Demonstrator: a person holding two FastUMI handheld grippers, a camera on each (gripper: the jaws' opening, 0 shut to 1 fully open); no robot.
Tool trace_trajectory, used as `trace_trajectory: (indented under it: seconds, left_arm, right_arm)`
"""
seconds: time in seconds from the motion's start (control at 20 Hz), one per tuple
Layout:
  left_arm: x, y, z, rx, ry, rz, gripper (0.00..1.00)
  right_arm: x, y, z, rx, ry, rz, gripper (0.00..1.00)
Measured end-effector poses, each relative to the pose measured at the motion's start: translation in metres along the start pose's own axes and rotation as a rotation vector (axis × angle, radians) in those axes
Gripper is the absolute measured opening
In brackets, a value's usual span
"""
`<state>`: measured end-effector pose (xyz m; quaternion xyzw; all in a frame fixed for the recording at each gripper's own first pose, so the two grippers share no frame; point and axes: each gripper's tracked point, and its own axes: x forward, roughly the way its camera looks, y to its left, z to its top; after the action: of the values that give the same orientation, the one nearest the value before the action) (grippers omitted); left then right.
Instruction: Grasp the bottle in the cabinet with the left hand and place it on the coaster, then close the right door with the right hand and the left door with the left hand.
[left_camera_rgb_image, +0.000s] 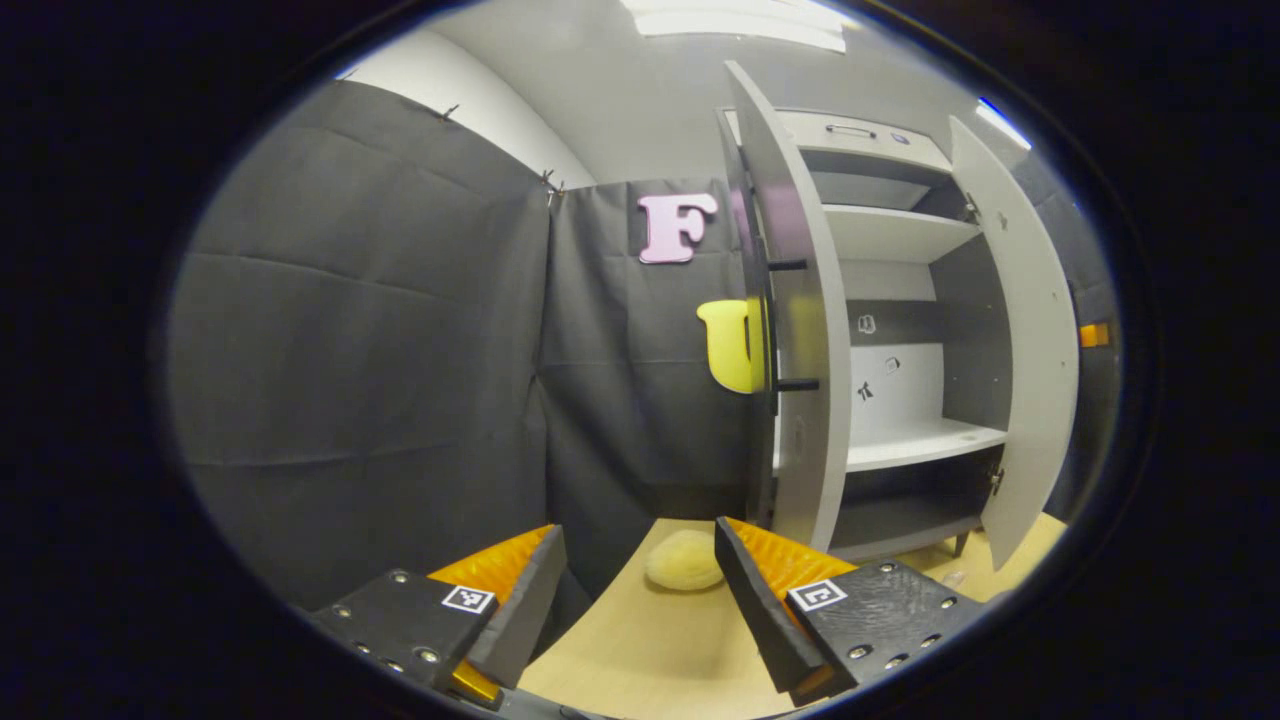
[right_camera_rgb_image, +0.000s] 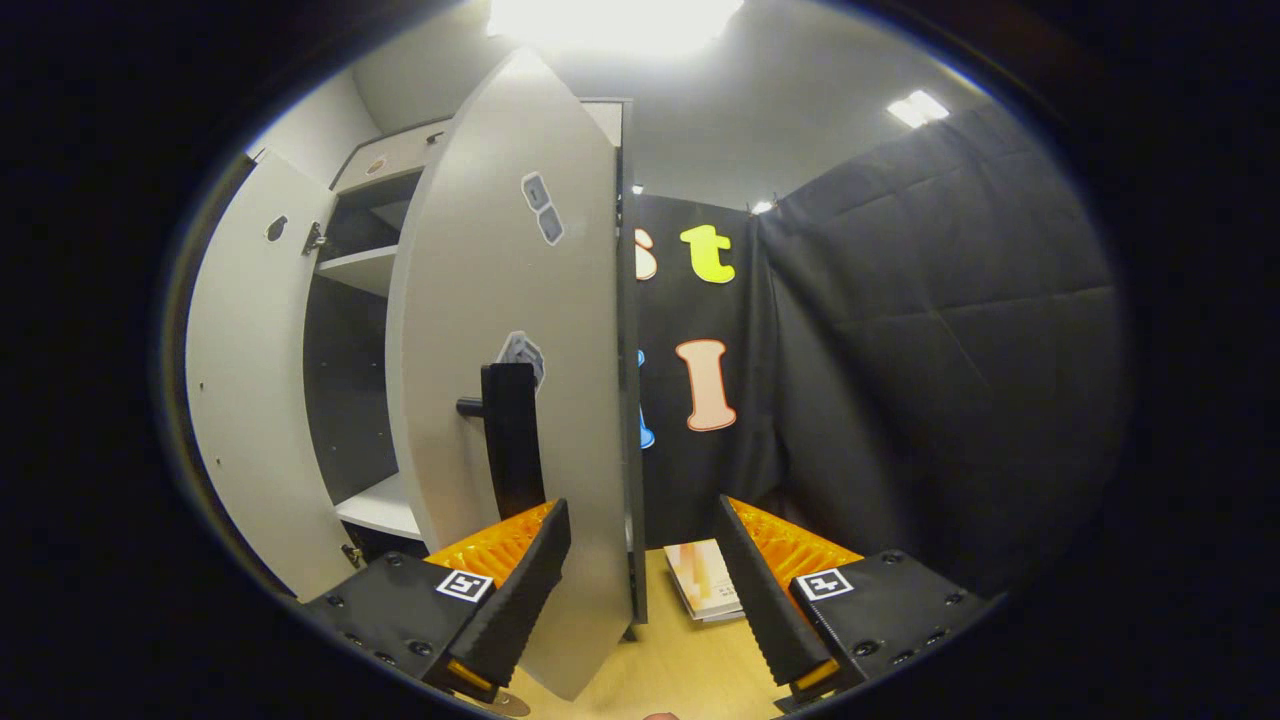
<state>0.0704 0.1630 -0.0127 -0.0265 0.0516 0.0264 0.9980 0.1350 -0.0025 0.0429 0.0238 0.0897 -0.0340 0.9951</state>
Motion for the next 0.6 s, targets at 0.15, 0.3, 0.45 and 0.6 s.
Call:
trace_trajectory:
  seconds: [0.15,0.3,0.45,0.6]
  left_arm:
    - [-0.002,0.011,0.001,-0.002,-0.004,0.006,0.92]
    - [-0.006,0.020,0.002,-0.007,-0.012,0.013,0.92]
    - [-0.009,0.032,0.002,-0.006,-0.011,0.022,0.92]
    - [-0.006,0.041,0.000,-0.015,-0.006,0.030,0.92]
  right_arm:
    - [0.007,0.024,-0.001,0.010,-0.002,0.036,0.92]
    - [0.016,0.052,-0.003,-0.003,-0.004,0.071,0.94]
    - [0.026,0.077,-0.005,-0.007,-0.003,0.112,0.94]
    - [0.032,0.090,-0.007,-0.031,-0.021,0.116,0.95]
